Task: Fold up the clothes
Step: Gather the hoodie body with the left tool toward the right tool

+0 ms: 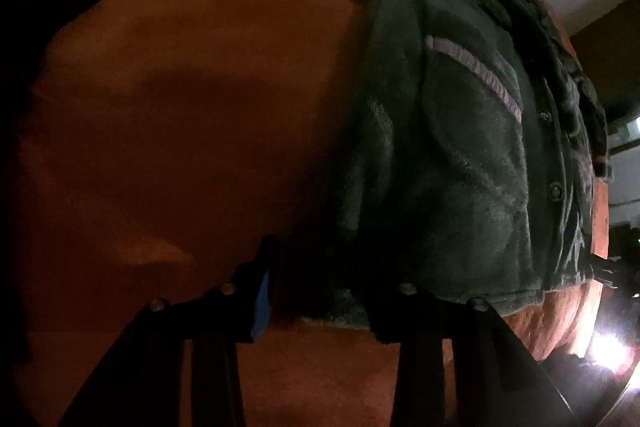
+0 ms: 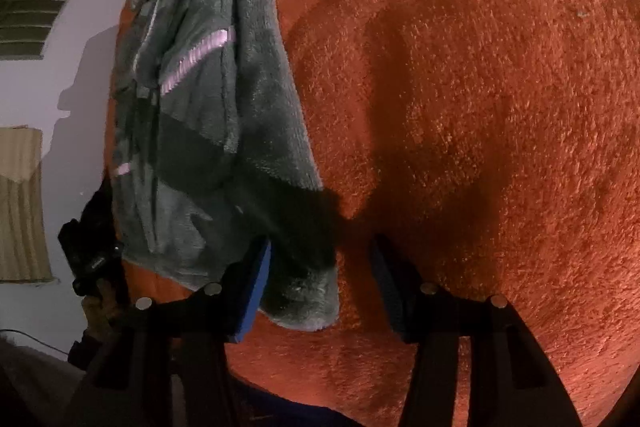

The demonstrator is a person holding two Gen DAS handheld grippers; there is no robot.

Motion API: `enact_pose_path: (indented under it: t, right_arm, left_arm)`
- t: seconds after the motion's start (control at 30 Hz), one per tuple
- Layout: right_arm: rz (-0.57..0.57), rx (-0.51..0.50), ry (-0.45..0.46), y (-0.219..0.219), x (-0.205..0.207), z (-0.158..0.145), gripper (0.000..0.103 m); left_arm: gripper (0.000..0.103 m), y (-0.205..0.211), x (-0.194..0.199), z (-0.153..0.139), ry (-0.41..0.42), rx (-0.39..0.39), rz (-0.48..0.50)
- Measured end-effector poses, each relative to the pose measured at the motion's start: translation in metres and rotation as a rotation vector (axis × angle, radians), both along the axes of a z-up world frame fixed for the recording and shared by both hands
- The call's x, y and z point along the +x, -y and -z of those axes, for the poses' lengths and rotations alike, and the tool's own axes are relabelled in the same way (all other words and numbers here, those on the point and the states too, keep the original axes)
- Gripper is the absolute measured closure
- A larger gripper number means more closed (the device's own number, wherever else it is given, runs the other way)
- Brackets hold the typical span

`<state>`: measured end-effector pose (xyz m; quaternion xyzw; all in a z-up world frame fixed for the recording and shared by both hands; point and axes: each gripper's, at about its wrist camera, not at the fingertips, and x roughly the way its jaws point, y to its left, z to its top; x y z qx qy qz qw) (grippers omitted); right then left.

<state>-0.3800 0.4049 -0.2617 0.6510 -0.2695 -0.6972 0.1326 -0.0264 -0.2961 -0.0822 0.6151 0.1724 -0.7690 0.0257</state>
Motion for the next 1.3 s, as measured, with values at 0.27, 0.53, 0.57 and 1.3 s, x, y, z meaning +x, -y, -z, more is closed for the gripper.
enact_pose_path:
  t: [0.27, 0.53, 0.57, 1.3]
  right_arm:
    - [-0.091, 0.07, -0.232, 0.056, -0.082, -0.071, 0.033]
    - [-0.037, -0.027, -0.217, 0.138, -0.179, -0.048, 0.04]
    - [-0.018, -0.023, -0.218, 0.133, -0.187, -0.047, 0.04]
    - [0.205, -0.176, -0.176, 0.041, -0.279, -0.024, 0.092]
  left_arm:
    - [0.049, -0.033, -0.083, -0.119, -0.318, 0.023, 0.101]
    - [0.049, -0.082, -0.198, -0.06, -0.195, 0.209, 0.034]
    - [0.049, -0.082, -0.205, -0.055, -0.183, 0.243, 0.007]
    - [0.049, -0.126, -0.255, -0.017, -0.134, 0.184, 0.014]
